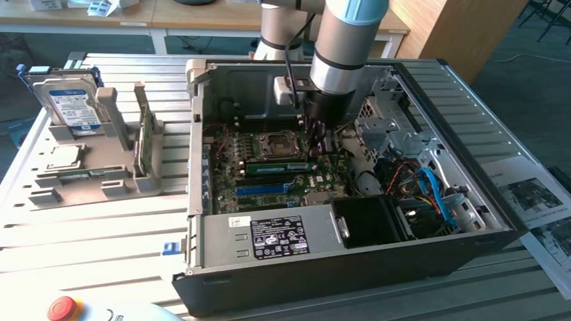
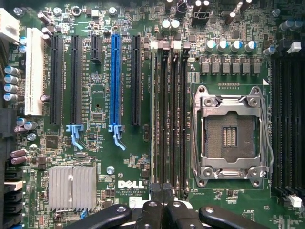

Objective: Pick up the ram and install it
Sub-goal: 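Press down the ram until it locks into place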

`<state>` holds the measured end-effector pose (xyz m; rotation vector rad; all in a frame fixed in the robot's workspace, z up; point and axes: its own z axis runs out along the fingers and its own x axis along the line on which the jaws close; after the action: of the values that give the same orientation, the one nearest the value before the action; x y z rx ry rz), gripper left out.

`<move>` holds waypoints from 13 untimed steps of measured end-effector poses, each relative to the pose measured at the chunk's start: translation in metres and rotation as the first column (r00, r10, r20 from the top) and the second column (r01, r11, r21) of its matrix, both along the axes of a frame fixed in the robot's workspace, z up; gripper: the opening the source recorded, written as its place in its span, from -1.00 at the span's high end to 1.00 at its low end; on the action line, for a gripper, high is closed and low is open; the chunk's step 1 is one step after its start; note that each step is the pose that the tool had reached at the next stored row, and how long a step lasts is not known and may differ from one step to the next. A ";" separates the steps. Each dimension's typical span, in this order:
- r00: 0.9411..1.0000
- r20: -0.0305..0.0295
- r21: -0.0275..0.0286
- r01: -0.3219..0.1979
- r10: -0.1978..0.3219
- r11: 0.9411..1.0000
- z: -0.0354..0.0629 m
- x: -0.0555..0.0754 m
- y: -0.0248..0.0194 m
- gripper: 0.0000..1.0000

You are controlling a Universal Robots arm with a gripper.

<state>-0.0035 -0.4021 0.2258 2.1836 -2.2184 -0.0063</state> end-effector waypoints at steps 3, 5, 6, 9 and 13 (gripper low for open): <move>1.000 0.000 0.000 0.000 0.000 1.000 0.0029 0.000 0.0000 0.80; 1.000 0.000 0.000 0.000 0.000 1.000 0.0054 0.000 0.0000 0.80; 1.000 0.000 0.000 0.000 0.000 1.000 0.0070 0.000 0.0000 0.80; 1.000 0.000 0.000 0.000 0.000 1.000 0.0095 0.000 0.0000 0.80; 1.000 0.007 0.000 0.000 0.000 1.000 0.0096 -0.019 0.0046 0.80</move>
<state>-0.0227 -0.3976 0.2354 2.1871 -2.2220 0.0016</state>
